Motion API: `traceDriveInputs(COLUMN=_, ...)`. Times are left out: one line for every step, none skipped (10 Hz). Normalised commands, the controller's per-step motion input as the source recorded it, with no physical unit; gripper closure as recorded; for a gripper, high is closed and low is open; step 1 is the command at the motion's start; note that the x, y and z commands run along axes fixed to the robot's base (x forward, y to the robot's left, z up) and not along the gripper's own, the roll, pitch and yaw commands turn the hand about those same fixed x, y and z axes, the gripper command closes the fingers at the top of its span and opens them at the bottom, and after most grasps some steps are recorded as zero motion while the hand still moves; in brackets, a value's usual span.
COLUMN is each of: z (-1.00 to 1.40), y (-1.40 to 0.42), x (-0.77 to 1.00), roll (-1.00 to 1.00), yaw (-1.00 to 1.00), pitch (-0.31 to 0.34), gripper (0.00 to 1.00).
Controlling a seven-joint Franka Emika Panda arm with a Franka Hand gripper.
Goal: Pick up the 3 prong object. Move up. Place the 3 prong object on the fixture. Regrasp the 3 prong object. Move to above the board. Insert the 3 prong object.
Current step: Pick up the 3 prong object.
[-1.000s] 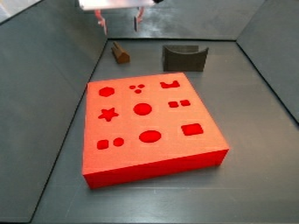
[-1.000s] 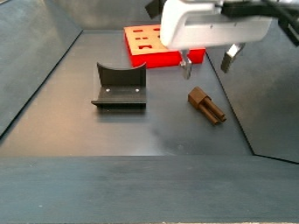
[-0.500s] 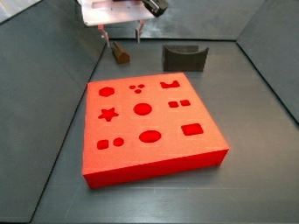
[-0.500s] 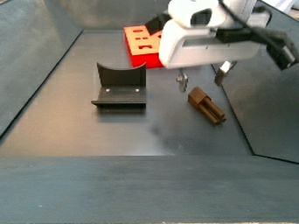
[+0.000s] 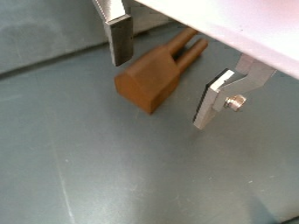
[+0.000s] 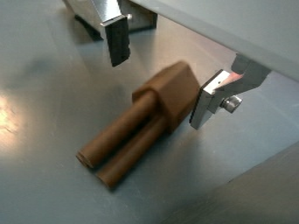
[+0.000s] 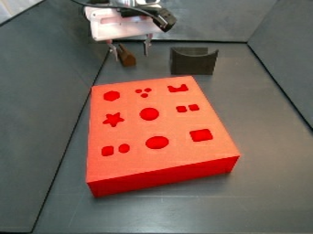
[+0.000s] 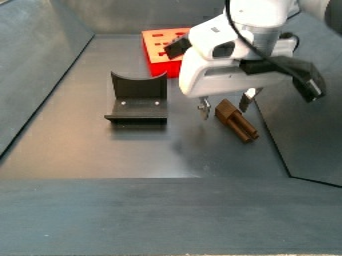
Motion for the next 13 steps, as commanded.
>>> traceDriveInputs(z=-0.75, y=-0.03, x=0.00, roll=0.00, yaw=0.00, pitch=-0.224, gripper=0.00)
traceDriveInputs(z=0.00, y=0.00, x=0.00, roll=0.00, yaw=0.00, pitch=-0.019, gripper=0.00)
traceDriveInputs(z=0.00, y=0.00, x=-0.05, roll=0.00, yaw=0.00, pitch=-0.059, gripper=0.00)
traceDriveInputs(z=0.00, y=0.00, x=0.01, roll=0.00, yaw=0.00, pitch=0.021, gripper=0.00)
traceDriveInputs(z=0.00, y=0.00, x=0.00, roll=0.00, yaw=0.00, pitch=0.000, gripper=0.00)
traceDriveInputs(z=0.00, y=0.00, x=0.00, roll=0.00, yaw=0.00, pitch=0.000, gripper=1.00)
traceDriveInputs(z=0.00, y=0.00, x=0.00, roll=0.00, yaw=0.00, pitch=0.000, gripper=1.00)
traceDriveInputs(z=0.00, y=0.00, x=0.00, roll=0.00, yaw=0.00, pitch=0.000, gripper=1.00)
traceDriveInputs(z=0.00, y=0.00, x=0.00, roll=0.00, yaw=0.00, pitch=0.000, gripper=1.00)
traceDriveInputs(z=0.00, y=0.00, x=0.00, roll=0.00, yaw=0.00, pitch=0.000, gripper=1.00)
traceDriveInputs(z=0.00, y=0.00, x=0.00, roll=0.00, yaw=0.00, pitch=0.000, gripper=1.00)
traceDriveInputs(z=0.00, y=0.00, x=0.00, roll=0.00, yaw=0.00, pitch=0.000, gripper=1.00)
traceDriveInputs(z=0.00, y=0.00, x=0.00, roll=0.00, yaw=0.00, pitch=0.000, gripper=1.00)
